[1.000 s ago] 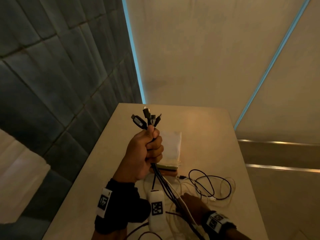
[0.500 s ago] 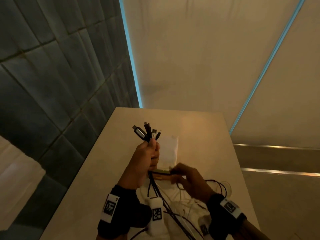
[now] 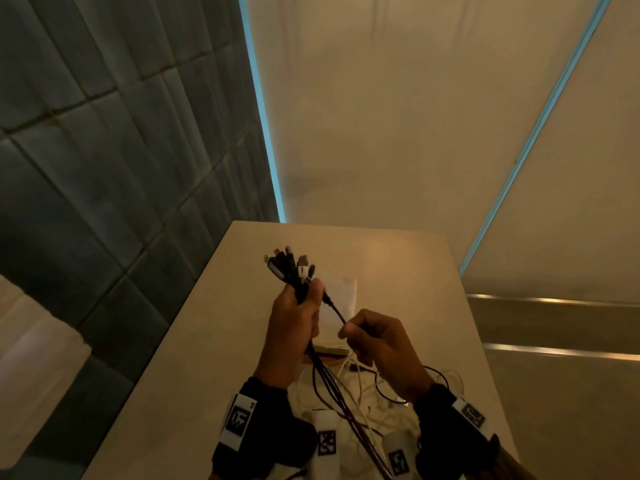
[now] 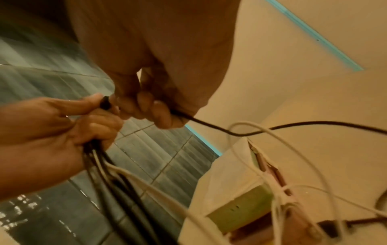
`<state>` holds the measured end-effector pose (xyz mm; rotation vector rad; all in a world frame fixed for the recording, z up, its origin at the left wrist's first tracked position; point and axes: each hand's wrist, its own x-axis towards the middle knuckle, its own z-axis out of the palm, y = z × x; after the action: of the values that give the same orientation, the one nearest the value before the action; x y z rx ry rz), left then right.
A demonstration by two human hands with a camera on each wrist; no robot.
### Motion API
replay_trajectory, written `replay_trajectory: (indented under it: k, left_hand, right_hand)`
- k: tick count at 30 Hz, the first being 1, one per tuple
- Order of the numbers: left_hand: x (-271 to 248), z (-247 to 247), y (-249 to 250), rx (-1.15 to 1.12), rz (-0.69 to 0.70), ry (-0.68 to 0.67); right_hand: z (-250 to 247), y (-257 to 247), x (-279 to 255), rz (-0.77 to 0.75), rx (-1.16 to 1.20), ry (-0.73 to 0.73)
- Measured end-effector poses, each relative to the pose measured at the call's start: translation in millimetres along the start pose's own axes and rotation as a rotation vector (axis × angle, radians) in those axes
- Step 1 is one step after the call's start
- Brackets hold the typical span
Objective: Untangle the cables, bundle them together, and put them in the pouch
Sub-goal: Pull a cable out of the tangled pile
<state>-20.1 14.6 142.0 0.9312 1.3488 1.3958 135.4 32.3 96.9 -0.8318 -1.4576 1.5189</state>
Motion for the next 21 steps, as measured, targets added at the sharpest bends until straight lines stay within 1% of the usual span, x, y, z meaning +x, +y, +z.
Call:
replay_trajectory:
  k: [3, 6, 9, 13, 16, 21]
  left_hand:
    - [-4.6, 7.1, 1.9, -0.002, -0.006, -0.080]
    - [-3.1, 8.4, 3.2, 0.053, 0.029, -0.035]
    - [-1.9, 6.3, 6.0, -0.007, 0.037, 0.023]
    - [-3.2, 5.0, 8.8, -0.237, 0.013, 0.011]
    - [-1.7, -0.7, 10.1, -0.237, 0.015, 0.056]
    - [-3.8, -11.3, 18.6, -0.237, 0.023, 0.022]
  right_hand:
    - [8.5, -13.6, 7.2, -0.074, -0.032, 0.018]
    - [16.2, -19.7, 16.1, -0.086, -0.059, -0.047]
    - [16.4, -13.5, 16.1, -0.048, -0.080, -0.144]
    - [13.0, 5.9, 20.1, -0.015, -0.203, -0.170]
    - [13.3, 27.6, 23.2, -0.009, -0.270, -0.218]
    - [2.8, 66.0, 23.4, -0.025, -0.403, -0.190]
